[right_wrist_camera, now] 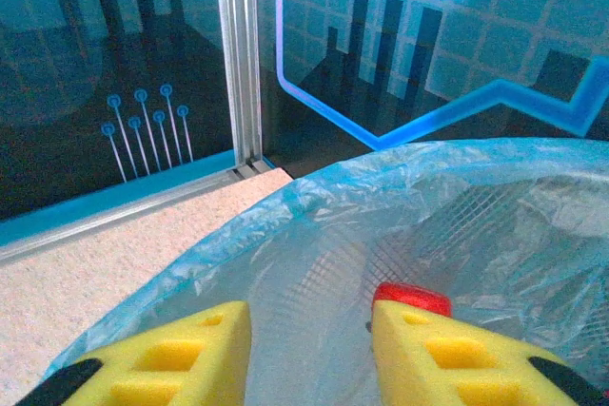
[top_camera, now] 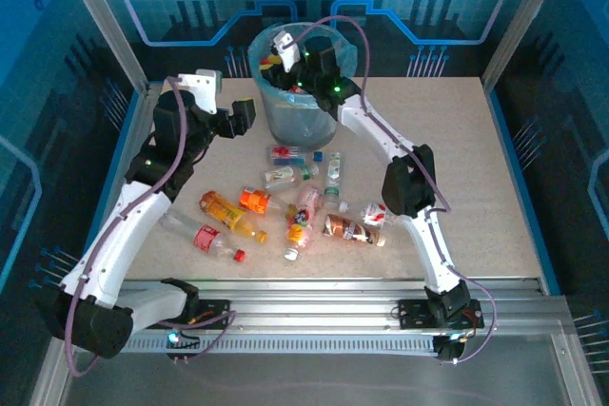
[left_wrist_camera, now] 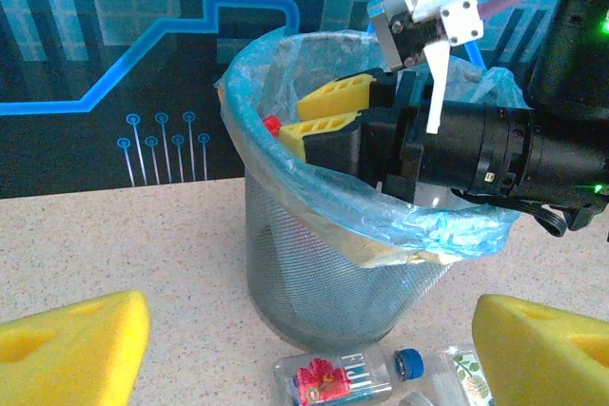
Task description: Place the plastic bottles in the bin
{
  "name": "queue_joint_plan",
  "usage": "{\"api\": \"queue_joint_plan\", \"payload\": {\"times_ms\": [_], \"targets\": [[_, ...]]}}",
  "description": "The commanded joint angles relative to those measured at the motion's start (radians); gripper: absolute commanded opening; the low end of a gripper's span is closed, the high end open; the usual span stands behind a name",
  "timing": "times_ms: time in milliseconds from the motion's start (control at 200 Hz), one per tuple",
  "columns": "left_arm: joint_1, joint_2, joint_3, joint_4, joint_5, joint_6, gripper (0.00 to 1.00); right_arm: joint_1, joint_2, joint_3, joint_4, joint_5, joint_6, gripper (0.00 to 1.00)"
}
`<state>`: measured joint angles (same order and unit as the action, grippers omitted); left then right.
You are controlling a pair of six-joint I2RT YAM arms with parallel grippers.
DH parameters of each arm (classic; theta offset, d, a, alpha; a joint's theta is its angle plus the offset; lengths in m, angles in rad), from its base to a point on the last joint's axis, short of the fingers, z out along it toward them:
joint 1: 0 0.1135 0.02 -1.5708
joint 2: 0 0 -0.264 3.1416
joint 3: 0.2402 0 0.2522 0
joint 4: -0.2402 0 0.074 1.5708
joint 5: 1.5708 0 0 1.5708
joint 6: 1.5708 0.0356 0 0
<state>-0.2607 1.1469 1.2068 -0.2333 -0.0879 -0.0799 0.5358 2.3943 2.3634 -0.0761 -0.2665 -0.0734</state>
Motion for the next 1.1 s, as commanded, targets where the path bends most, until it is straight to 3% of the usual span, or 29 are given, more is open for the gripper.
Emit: {"api": "queue_joint_plan", "payload": {"times_ms": [0, 370, 560, 710, 890, 1096], "targets": [[0.014, -0.027, -0.017, 0.034, 0.02, -0.007, 0.89, -0.003, -0.06, -0.017, 0.043, 0.012, -0.004, 0.28], [0.056, -0.03, -0.019, 0.037, 0.034, -0.029, 0.89, 0.01, -0.032, 0.189, -0.048, -0.009, 0.029, 0.3], [0.066, -0.013, 0.008, 0.004, 0.051, -0.05, 0.88, 0.025, -0.056, 0.375, -0.25, 0.026, 0.018, 0.39], [0.066, 0.013, 0.064, -0.063, 0.096, -0.068, 0.88, 0.032, -0.179, 0.377, -0.451, 0.048, 0.045, 0.45], [0.066, 0.031, 0.12, -0.163, 0.164, -0.143, 0.81, 0.045, -0.403, 0.16, -0.722, 0.021, 0.014, 0.49], [0.027, 0.017, 0.068, -0.274, 0.225, -0.227, 0.78, 0.098, -0.735, -0.458, -0.673, 0.005, -0.069, 0.49]]}}
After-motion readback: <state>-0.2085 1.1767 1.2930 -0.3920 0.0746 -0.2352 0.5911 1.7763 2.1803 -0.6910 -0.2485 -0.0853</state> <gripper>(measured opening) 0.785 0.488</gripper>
